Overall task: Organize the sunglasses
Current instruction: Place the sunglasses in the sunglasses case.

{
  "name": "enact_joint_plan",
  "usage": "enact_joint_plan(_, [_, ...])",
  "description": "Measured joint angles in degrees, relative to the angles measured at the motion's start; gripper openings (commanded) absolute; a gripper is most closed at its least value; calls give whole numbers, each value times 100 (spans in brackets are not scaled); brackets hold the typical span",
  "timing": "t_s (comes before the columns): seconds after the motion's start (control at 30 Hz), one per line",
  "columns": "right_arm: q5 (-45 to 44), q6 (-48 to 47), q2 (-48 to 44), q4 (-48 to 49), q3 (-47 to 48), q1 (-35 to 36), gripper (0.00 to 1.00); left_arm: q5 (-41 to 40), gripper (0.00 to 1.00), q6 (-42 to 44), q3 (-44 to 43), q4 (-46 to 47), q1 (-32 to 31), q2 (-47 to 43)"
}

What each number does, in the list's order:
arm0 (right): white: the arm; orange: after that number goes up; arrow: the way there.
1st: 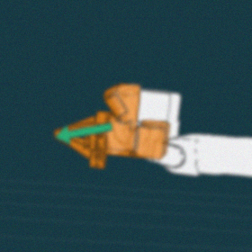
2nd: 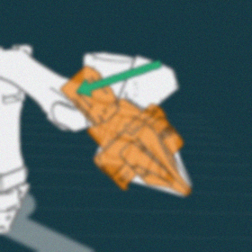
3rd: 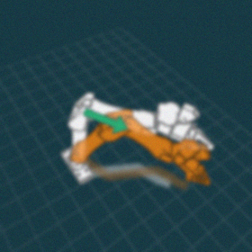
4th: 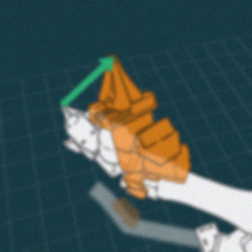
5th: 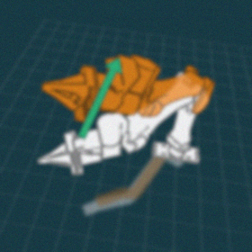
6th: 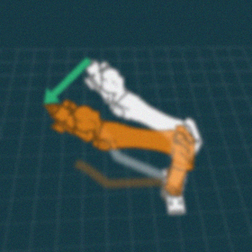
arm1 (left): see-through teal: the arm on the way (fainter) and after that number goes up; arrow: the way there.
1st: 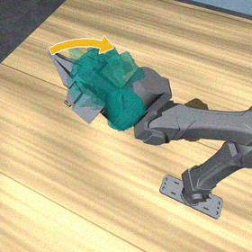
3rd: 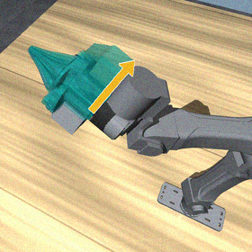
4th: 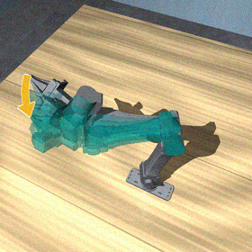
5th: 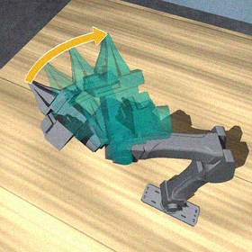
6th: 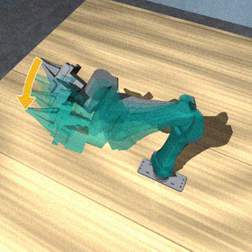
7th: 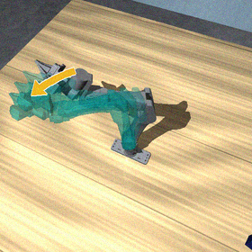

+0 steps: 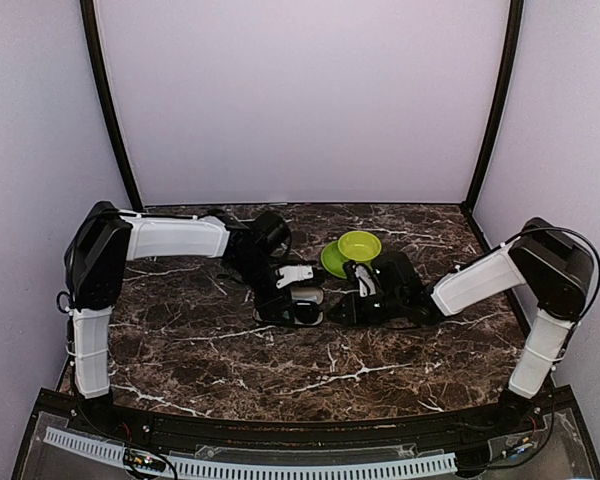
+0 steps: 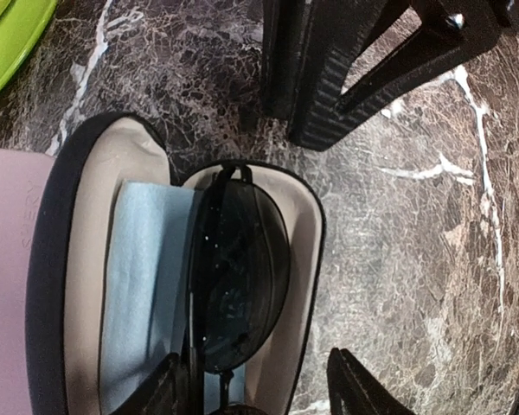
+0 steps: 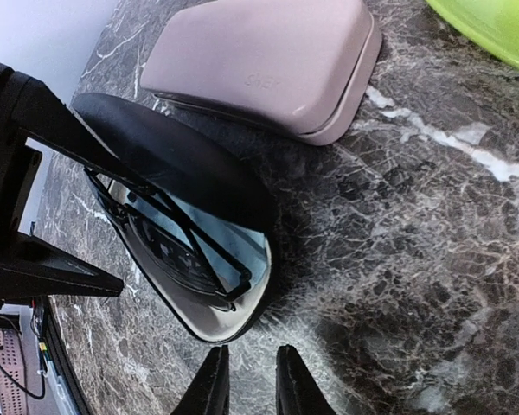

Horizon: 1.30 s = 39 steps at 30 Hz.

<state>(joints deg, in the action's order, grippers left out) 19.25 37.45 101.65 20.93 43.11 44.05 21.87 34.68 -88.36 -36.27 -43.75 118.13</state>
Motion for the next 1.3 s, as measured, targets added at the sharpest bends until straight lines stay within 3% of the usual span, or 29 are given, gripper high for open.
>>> enact_joint_plan(1.3, [-260, 531, 562, 232, 275, 269, 15, -197, 57, -247, 566, 669, -52, -197])
